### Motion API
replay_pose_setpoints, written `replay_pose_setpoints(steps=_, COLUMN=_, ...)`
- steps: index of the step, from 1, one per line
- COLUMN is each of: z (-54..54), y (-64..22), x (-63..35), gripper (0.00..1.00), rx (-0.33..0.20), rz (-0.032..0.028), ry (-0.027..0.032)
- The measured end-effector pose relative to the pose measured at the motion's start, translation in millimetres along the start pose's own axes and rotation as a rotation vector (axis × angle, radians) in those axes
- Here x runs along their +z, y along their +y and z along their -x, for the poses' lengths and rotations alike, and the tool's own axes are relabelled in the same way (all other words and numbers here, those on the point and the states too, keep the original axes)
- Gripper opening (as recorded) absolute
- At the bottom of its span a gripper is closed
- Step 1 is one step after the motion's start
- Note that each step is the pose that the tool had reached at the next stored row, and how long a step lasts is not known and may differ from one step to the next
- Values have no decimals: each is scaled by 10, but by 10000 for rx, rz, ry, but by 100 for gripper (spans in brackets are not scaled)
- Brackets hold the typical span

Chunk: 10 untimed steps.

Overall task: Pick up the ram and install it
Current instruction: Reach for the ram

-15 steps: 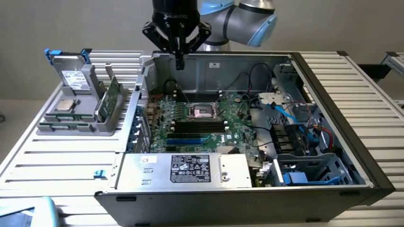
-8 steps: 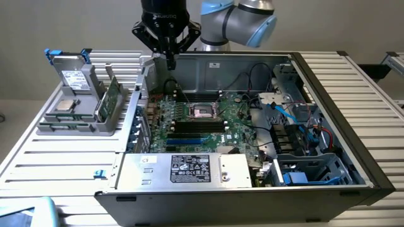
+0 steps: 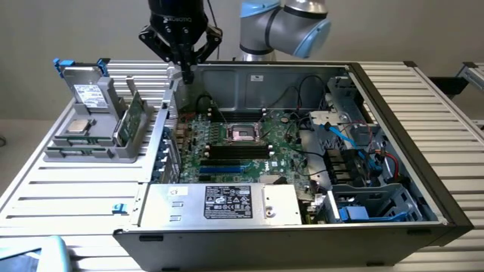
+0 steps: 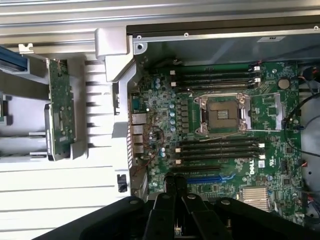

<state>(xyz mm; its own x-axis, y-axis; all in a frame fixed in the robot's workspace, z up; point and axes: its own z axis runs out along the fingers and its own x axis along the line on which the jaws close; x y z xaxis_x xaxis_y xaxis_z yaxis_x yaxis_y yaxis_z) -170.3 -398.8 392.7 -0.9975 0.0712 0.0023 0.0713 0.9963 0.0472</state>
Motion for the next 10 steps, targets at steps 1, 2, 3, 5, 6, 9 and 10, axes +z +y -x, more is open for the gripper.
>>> replay_pose_setpoints(steps=1, z=-36, y=-3, x=0, gripper=11, rx=1, rz=-2, ry=30)
replay_pose_setpoints(steps=2, z=-78, y=-6, x=1, gripper=11, rx=2, rz=-3, ry=53)
replay_pose_setpoints(steps=3, z=-123, y=-9, x=1, gripper=11, rx=2, rz=-5, ry=71)
replay_pose_setpoints(steps=5, z=-214, y=-15, x=4, gripper=11, rx=4, rz=-5, ry=81)
replay_pose_setpoints(steps=6, z=-259, y=-18, x=6, gripper=11, rx=3, rz=-6, ry=83)
replay_pose_setpoints(steps=9, z=-395, y=-28, x=11, gripper=11, rx=5, rz=-6, ry=91)
replay_pose_setpoints(steps=10, z=-440, y=-32, x=12, gripper=11, rx=4, rz=-6, ry=96)
